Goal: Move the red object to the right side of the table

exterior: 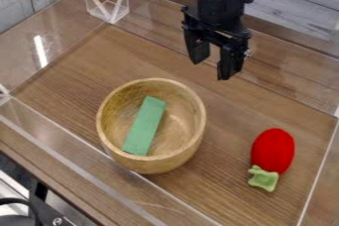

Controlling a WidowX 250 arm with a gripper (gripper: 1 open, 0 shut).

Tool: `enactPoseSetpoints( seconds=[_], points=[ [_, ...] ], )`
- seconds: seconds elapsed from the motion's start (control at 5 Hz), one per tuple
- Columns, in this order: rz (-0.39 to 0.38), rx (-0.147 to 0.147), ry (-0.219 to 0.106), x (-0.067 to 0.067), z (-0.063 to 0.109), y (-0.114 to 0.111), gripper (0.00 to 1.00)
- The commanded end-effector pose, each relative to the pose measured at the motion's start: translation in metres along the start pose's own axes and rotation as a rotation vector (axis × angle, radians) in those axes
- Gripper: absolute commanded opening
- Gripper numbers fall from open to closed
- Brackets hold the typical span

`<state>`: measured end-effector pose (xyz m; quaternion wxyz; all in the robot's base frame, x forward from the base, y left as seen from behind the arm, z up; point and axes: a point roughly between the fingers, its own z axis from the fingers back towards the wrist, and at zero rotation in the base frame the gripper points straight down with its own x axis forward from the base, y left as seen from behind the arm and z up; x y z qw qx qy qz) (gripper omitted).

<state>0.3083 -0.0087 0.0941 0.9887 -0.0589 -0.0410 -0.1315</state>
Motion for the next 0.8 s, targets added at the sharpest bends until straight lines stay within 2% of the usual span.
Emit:
enactPoseSetpoints(
  seconds=[0.0,0.2,0.4,0.6],
  points=[
    [0.02,0.039,-0.092,-0.004,0.028,-0.003,1.0],
    [0.063,0.047,-0.132,-0.004,0.033,-0.011,1.0],
    [0.078,0.044,-0.137,-0.001,0.038,-0.01,0.0],
    [0.081,0.045,-0.129,0.001,0.043,-0.008,1.0]
  ],
)
